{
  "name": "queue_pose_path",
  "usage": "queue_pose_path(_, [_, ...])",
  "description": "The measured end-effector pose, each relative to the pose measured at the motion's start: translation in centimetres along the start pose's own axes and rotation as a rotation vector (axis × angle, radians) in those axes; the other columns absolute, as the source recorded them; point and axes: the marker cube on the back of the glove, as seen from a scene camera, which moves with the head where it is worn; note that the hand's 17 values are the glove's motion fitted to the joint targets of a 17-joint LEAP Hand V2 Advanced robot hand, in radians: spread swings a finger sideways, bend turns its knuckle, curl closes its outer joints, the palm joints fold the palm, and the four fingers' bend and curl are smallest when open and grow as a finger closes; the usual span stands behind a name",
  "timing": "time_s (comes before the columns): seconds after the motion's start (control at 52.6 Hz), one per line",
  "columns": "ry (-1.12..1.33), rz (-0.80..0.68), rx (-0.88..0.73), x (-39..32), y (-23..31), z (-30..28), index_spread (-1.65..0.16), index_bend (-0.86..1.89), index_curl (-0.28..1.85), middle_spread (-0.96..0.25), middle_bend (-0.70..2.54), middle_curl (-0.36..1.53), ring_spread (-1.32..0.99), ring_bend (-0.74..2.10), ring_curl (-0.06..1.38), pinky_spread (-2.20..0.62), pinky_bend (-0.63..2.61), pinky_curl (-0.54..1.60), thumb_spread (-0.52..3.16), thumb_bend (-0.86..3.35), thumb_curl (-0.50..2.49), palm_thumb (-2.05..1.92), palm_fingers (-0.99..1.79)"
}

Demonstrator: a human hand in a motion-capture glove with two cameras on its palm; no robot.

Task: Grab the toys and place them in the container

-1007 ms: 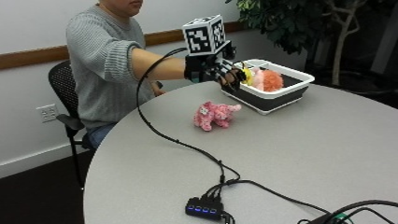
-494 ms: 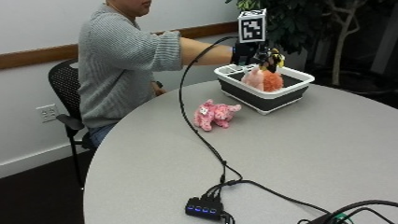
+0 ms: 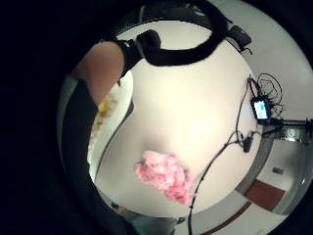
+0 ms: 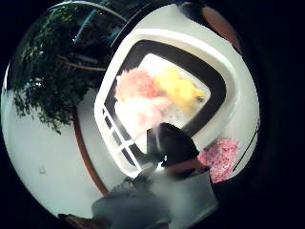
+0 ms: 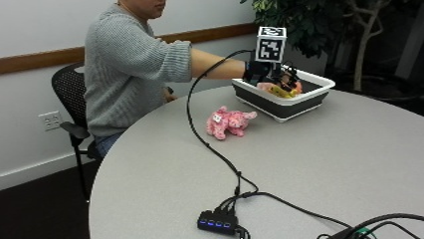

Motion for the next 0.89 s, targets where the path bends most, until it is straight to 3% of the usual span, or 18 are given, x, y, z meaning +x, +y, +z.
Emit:
queue_pose_path(0.418, [-0.056,-0.004,-0.039,6.8,10.6,1.0,-0.35,0.17,0.42,-0.24,0.27,0.40,-0.26,0.76,0.29,0.00,0.92,0.37,1.35,-0.01,0.35,0.11,0.01])
queue_pose_path(0.589, [-0.071,-0.058,-0.141,9.0,16.6,4.9,-0.36,0.14,0.40,-0.20,0.18,0.38,-0.18,0.63,0.26,0.03,1.01,0.38,1.30,-0.05,0.33,0.00,-0.10])
queue_pose_path(0.893, [0.105,0.061,-0.172,10.5,15.9,10.4,-0.36,0.15,0.35,-0.16,0.16,0.35,-0.10,0.51,0.23,0.04,1.03,0.38,1.25,-0.02,0.31,-0.01,-0.09])
